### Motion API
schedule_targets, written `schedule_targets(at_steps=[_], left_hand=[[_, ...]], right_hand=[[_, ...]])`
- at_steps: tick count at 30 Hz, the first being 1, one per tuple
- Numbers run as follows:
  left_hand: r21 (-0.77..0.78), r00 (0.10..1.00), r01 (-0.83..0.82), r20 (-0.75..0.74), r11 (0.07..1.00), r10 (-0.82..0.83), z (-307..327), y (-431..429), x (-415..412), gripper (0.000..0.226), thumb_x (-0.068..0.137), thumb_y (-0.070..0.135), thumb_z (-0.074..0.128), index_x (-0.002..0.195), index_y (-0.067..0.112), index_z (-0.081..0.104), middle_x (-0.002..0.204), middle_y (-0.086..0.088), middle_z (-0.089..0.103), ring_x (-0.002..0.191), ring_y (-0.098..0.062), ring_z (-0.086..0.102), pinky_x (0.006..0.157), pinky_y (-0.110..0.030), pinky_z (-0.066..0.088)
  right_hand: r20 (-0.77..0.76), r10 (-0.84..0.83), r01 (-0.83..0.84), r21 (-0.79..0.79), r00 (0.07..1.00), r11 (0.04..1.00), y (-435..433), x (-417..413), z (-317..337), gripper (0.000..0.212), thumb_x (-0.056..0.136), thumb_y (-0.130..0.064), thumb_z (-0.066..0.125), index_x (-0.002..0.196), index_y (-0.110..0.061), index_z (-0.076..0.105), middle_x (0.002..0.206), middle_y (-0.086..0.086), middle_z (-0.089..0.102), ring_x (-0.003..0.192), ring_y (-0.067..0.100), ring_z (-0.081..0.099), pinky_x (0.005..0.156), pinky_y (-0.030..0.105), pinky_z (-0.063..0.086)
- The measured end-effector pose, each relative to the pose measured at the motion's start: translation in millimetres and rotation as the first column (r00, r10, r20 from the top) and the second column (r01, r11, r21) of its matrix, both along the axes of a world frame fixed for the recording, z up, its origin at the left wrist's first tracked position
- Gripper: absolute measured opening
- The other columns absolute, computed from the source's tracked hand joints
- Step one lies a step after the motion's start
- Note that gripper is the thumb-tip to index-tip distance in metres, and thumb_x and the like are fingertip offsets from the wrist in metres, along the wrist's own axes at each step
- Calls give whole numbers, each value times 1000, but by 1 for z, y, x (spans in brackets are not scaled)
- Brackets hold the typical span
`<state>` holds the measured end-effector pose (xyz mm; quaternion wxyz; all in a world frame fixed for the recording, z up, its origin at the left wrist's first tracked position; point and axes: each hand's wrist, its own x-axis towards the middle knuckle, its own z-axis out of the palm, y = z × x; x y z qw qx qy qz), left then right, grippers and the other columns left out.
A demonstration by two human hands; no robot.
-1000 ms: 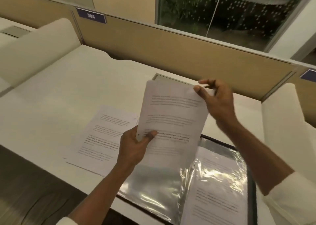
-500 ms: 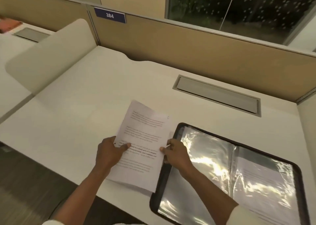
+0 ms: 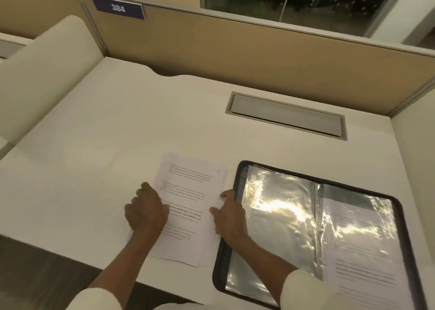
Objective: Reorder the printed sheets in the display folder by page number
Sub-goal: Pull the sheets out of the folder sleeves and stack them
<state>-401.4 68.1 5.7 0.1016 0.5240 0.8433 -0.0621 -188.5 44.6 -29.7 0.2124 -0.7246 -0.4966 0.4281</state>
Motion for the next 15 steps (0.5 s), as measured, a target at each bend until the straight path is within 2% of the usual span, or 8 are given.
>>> schedule_targets(at_steps=[2, 4, 7, 10, 12, 15], left_hand=[[-3, 987, 58, -152, 998, -58, 4, 0, 9, 72, 81, 51, 81, 128, 10, 44, 122, -9, 60, 115, -29, 61, 93, -43, 47], [2, 970, 138, -200, 990, -135, 9, -2, 21, 66, 80, 48, 81, 125, 12, 49, 122, -10, 56, 116, -30, 56, 91, -43, 44], [6, 961, 259, -97, 966, -257, 12, -9, 54, 54, 91, 55, 70, 125, 14, 59, 129, -10, 56, 123, -29, 51, 93, -41, 44], [34, 928, 364, 70, 931, -365, 18, -18, 102, 49, 99, 61, 58, 122, 18, 65, 119, -2, 66, 110, -20, 60, 84, -35, 52], [61, 880, 444, 159, 894, -448, 22, -26, 139, 46, 100, 61, 55, 118, 20, 66, 113, 2, 67, 104, -16, 60, 78, -34, 56], [131, 794, 532, 266, 836, -547, 27, -41, 194, 44, 100, 61, 58, 117, 22, 68, 110, 5, 69, 98, -12, 64, 79, -30, 56]], right_hand=[[4, -8, 8, 37, 1000, 999, -5, 4, 3, 30, 103, -24, 65, 121, -33, 42, 91, -3, 67, 71, 12, 69, 57, 36, 64], [78, 3, -12, 109, 997, 994, -16, 13, 10, 22, 105, -24, 60, 122, -31, 48, 85, -8, 67, 70, 7, 67, 67, 35, 63], [157, -82, 43, 238, 984, 970, -40, 45, 19, 15, 106, -28, 54, 120, -31, 58, 96, -17, 67, 84, 2, 65, 76, 26, 57], [192, -210, 124, 382, 959, 916, -68, 94, 17, 24, 100, -24, 64, 122, -30, 61, 113, -16, 60, 101, -3, 57, 84, 18, 49], [252, -294, 167, 427, 922, 889, -88, 133, 10, 33, 95, -21, 70, 126, -27, 61, 122, -12, 56, 110, 3, 54, 88, 23, 50], [379, -391, 239, 388, 839, 890, -121, 190, 4, 43, 94, -24, 71, 135, -21, 58, 132, -3, 52, 119, 17, 52, 89, 38, 56]])
